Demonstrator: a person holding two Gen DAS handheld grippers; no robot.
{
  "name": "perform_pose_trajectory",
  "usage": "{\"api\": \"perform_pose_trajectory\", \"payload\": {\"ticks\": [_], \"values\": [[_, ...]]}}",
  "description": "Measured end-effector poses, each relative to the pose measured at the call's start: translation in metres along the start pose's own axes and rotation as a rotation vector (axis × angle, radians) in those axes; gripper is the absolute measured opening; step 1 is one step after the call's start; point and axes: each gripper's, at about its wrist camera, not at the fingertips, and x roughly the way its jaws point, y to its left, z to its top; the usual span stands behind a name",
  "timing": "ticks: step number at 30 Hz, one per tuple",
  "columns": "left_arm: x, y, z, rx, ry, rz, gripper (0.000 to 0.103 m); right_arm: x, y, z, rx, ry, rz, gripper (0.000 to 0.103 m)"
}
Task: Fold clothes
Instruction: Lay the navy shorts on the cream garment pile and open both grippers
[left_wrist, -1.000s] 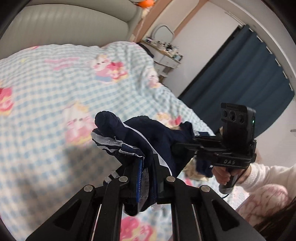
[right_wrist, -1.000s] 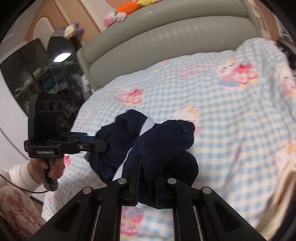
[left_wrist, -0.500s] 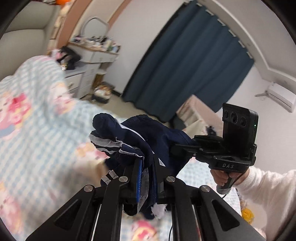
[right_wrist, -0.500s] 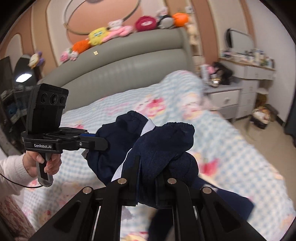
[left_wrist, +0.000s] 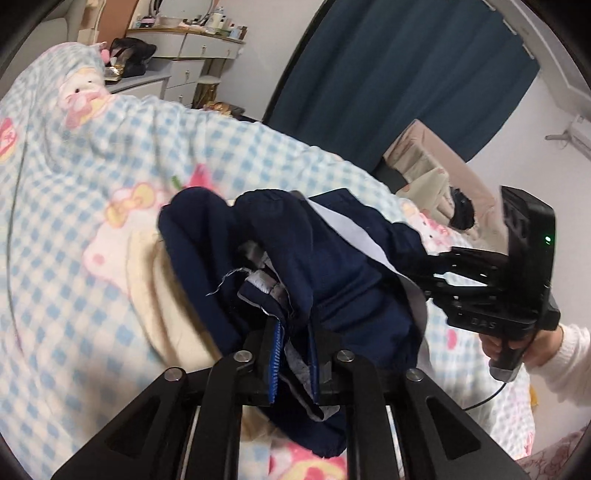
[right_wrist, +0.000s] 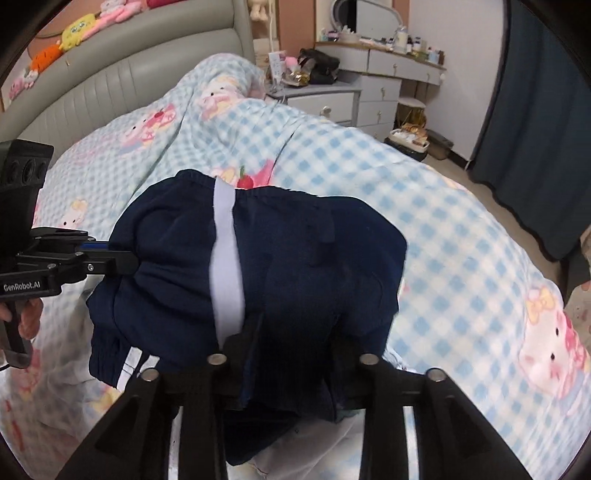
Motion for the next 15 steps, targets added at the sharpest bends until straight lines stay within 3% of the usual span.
{"api": "perform_pose_trajectory", "payload": {"ticks": [3,4,6,9,13,15], "values": [[-0.022,-0.007,-0.001,0.046,-0.033,0.099,0.04,-0.019,-0.001,0.001,0.014,-0.079,-0.051,0.047],[-0.029,-0.009,0.0,0.064,-0.048,0.118,0.053,-0.026,-0.003,0.005,0.018,-0.116,-0.072,0.055],[-0.04,-0.011,0.004,0.096,-0.108,0.118,0.054,-0.039,-0.006,0.012,0.025,-0.194,-0.105,0.055],[-0.049,-0.017,0.009,0.143,-0.205,0.092,0.054,-0.04,-0.002,0.027,-0.028,-0.233,-0.098,0.049],[-0.022,-0.032,0.016,0.213,-0.23,0.015,0.054,-0.01,0.015,0.029,-0.074,-0.153,-0.03,0.047],[0.005,-0.033,0.016,0.222,-0.188,0.006,0.054,0.01,0.017,0.022,-0.076,-0.106,-0.017,0.047]]}}
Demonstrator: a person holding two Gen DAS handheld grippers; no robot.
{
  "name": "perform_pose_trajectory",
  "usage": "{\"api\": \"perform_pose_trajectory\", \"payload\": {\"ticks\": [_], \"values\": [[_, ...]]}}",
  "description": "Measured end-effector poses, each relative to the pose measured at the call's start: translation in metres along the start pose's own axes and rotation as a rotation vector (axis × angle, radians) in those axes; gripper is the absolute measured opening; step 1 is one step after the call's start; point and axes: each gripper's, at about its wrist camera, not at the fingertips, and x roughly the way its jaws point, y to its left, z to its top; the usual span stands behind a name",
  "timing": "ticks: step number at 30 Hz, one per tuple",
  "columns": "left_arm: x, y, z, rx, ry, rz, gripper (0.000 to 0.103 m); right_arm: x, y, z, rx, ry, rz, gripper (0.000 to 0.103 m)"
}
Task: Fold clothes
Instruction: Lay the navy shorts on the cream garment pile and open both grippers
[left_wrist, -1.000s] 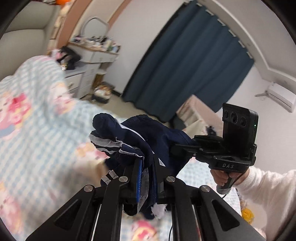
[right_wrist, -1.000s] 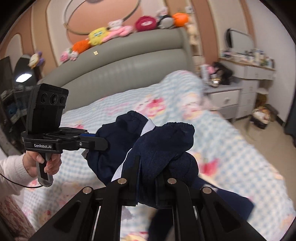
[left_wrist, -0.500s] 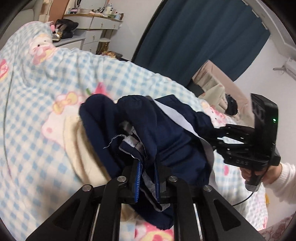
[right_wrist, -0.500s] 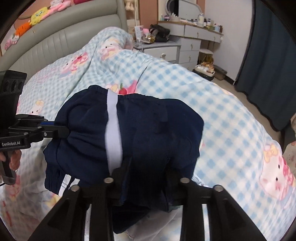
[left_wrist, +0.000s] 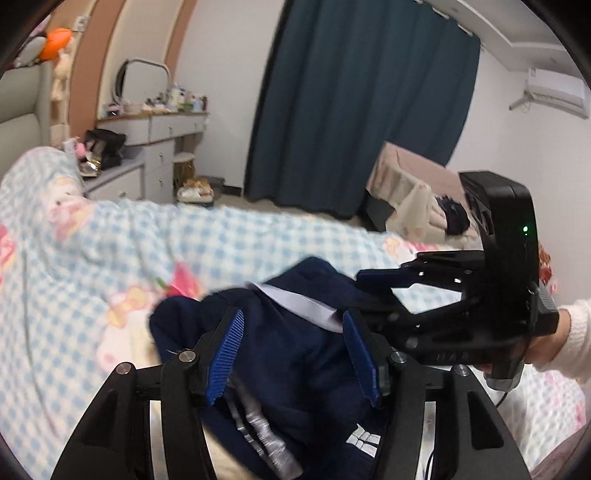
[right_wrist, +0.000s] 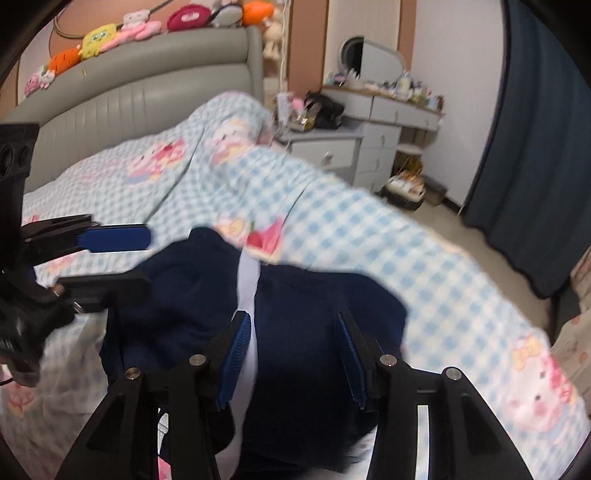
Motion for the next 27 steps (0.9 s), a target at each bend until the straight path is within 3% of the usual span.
{"api": "perform_pose_trajectory", "payload": {"ticks": [4,7,10,13,15,19,24,26,27], "values": [[0.028,0.013,-0.023,0.002,0.104,0.062,0.052,0.027,-0.015,-0.019,0.015,0.057,-0.025,0.038],[0.012,0.023,-0.03,-0.03,0.116,0.07,0.054,0.021,-0.02,-0.023,0.035,0.045,-0.028,0.038],[-0.011,0.023,-0.022,-0.02,0.125,0.123,0.054,0.004,-0.013,-0.02,0.036,0.008,-0.059,0.045],[-0.028,0.02,-0.01,-0.006,0.134,0.223,0.056,-0.011,0.0,-0.009,0.041,-0.013,-0.086,0.069],[-0.039,0.02,-0.002,-0.033,0.129,0.277,0.056,-0.019,0.01,0.001,0.045,-0.023,-0.111,0.071],[-0.07,0.026,0.01,-0.119,0.079,0.282,0.057,-0.039,0.032,0.019,0.062,-0.038,-0.096,0.072],[-0.117,0.021,0.023,-0.073,0.041,0.362,0.065,-0.074,0.073,0.048,0.007,-0.084,-0.041,0.076],[-0.141,0.023,0.027,-0.079,0.027,0.414,0.066,-0.082,0.094,0.063,-0.033,-0.123,-0.009,0.077],[-0.156,0.025,0.027,-0.087,0.007,0.477,0.066,-0.085,0.103,0.072,-0.057,-0.142,0.01,0.077]]}}
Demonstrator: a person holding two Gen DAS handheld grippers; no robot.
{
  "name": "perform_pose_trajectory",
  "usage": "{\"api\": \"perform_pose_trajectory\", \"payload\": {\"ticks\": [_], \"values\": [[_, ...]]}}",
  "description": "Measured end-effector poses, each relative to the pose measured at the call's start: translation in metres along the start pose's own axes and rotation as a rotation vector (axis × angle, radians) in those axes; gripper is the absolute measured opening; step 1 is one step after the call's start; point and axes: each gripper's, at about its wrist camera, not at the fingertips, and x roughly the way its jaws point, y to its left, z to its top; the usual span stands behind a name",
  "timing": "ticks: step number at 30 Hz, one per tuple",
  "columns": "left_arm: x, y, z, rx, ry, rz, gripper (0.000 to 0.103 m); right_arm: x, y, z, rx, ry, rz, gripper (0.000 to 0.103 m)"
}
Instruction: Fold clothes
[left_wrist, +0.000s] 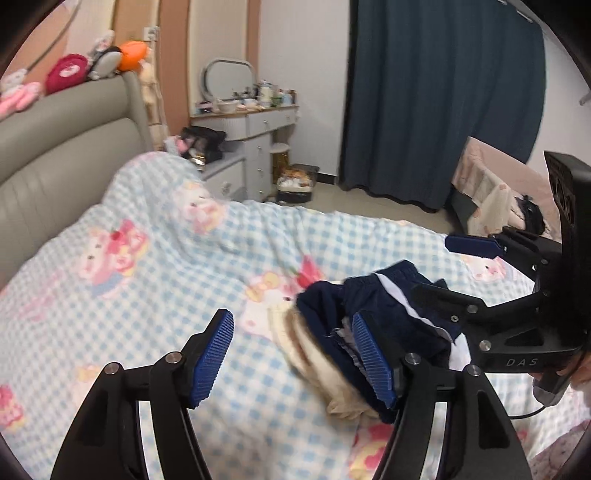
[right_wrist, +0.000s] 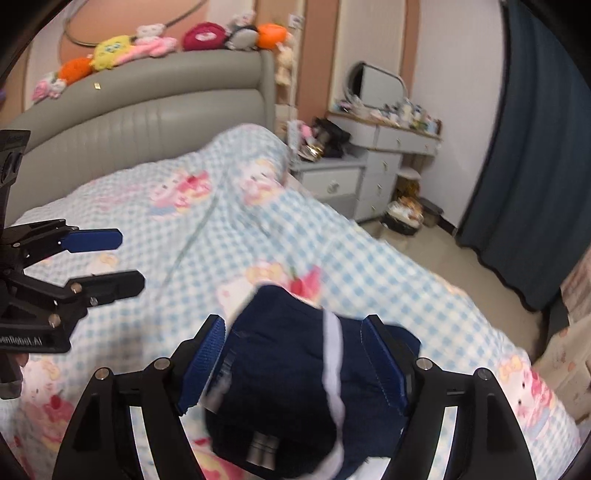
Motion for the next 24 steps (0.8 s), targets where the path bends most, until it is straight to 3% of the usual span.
{"api": "perform_pose_trajectory", "payload": {"ticks": [3,7,11,13,16,20,24], "values": [[-0.031,0.03,-0.008,-0.038,-0.026,0.193,0.07,0.003,0.04,0.034,-0.085,-0.048,0.073,0.079],[-0.077,0.078,-0.025,-0.101,-0.006,0.362,0.07,0.003,0.107,0.069,-0.148,-0.106,0.206,0.082],[-0.145,0.12,-0.034,-0.249,-0.038,0.514,0.07,-0.009,0.177,0.091,-0.174,-0.119,0.363,0.082],[-0.176,0.133,-0.036,-0.318,-0.069,0.566,0.07,-0.025,0.205,0.099,-0.181,-0.137,0.407,0.087],[-0.215,0.148,-0.039,-0.396,-0.128,0.653,0.074,-0.046,0.241,0.108,-0.211,-0.173,0.417,0.103],[-0.241,0.154,-0.041,-0.428,-0.186,0.769,0.08,-0.064,0.27,0.116,-0.195,-0.192,0.437,0.103],[-0.251,0.143,-0.048,-0.443,-0.192,0.806,0.08,-0.077,0.29,0.115,-0.214,-0.193,0.453,0.103]]}}
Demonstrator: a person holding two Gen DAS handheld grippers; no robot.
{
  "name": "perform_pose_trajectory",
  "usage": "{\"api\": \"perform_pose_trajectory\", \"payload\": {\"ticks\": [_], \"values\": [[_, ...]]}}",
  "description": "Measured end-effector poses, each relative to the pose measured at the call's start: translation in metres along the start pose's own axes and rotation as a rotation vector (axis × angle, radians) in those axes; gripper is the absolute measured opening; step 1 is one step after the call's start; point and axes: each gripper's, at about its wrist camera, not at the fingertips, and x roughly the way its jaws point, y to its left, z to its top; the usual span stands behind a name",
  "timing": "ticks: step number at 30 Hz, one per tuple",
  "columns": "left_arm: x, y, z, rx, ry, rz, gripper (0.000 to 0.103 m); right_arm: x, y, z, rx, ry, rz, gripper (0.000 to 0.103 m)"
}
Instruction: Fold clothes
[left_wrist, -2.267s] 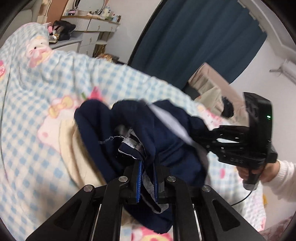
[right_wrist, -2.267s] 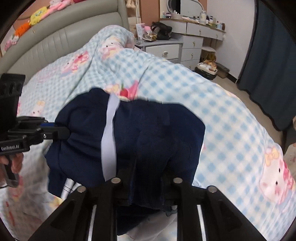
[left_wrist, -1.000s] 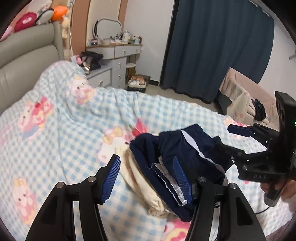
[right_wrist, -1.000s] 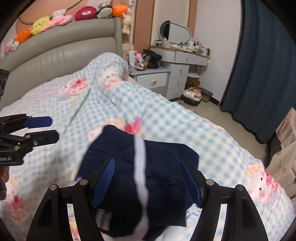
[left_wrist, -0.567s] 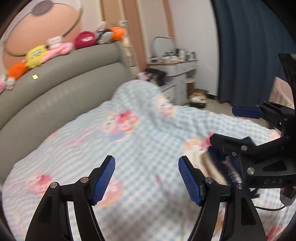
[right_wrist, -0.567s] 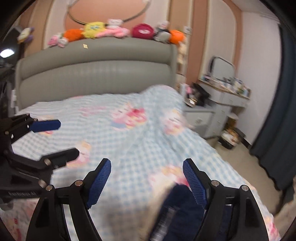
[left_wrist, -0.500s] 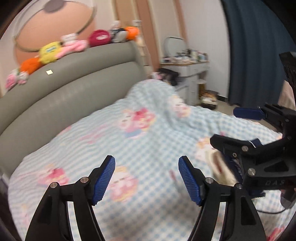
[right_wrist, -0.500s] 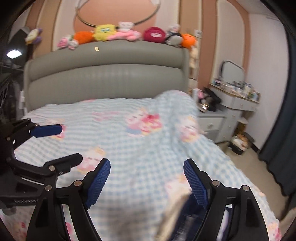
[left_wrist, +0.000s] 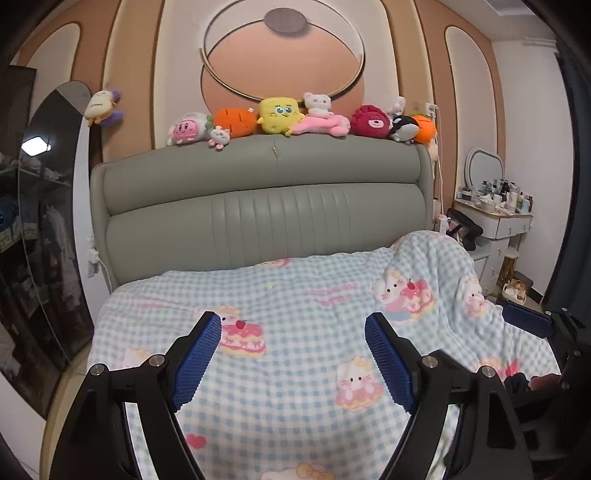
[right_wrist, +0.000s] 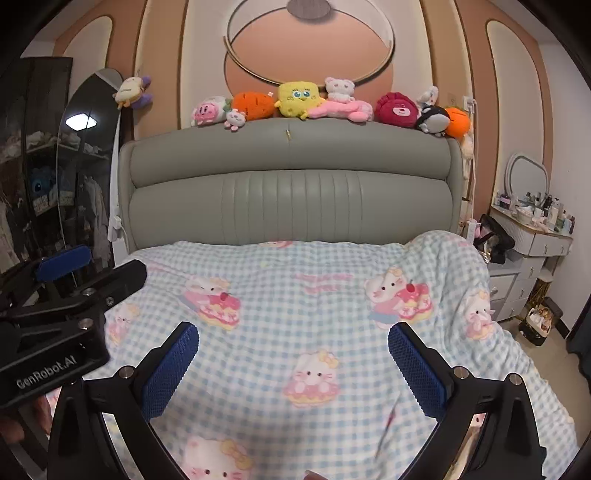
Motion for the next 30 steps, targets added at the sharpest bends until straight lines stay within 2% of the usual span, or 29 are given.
{"api": "perform_pose_trajectory", "payload": {"ticks": [2,6,9,11,13,15,17,20,23,27,30], "values": [[-0.017,-0.004,-0.009,-0.003,-0.031,0.023,0.08,-0.007,0.009,-0.005,-0.041,0.008,-0.006,0.103],[-0.074,-0.012,-0.034,-0.092,-0.094,0.03,0.08,-0.042,0.015,-0.024,-0.057,-0.018,-0.026,0.103],[-0.131,-0.032,-0.046,-0.127,-0.125,0.044,0.08,-0.089,0.009,-0.045,-0.015,-0.014,0.003,0.103],[-0.178,-0.049,-0.053,-0.134,-0.163,0.085,0.082,-0.127,0.004,-0.059,0.004,0.0,0.04,0.103],[-0.214,-0.06,-0.056,-0.132,-0.146,0.117,0.083,-0.168,-0.002,-0.073,0.016,0.016,0.066,0.103],[-0.246,-0.07,-0.058,-0.128,-0.111,0.142,0.084,-0.206,-0.005,-0.083,0.039,0.044,0.049,0.103],[-0.273,-0.077,-0.061,-0.127,-0.085,0.136,0.084,-0.244,-0.007,-0.09,0.028,0.027,0.022,0.103],[-0.312,-0.086,-0.075,-0.133,-0.111,0.131,0.084,-0.302,-0.01,-0.103,0.011,-0.035,-0.009,0.103],[-0.345,-0.101,-0.092,-0.096,-0.15,0.147,0.084,-0.345,-0.009,-0.127,0.014,-0.095,-0.034,0.103],[-0.369,-0.114,-0.115,-0.104,-0.113,0.125,0.084,-0.372,-0.004,-0.16,0.005,-0.063,0.051,0.103],[-0.381,-0.122,-0.135,-0.104,-0.085,0.131,0.084,-0.386,-0.002,-0.179,-0.001,-0.07,0.061,0.103]]}}
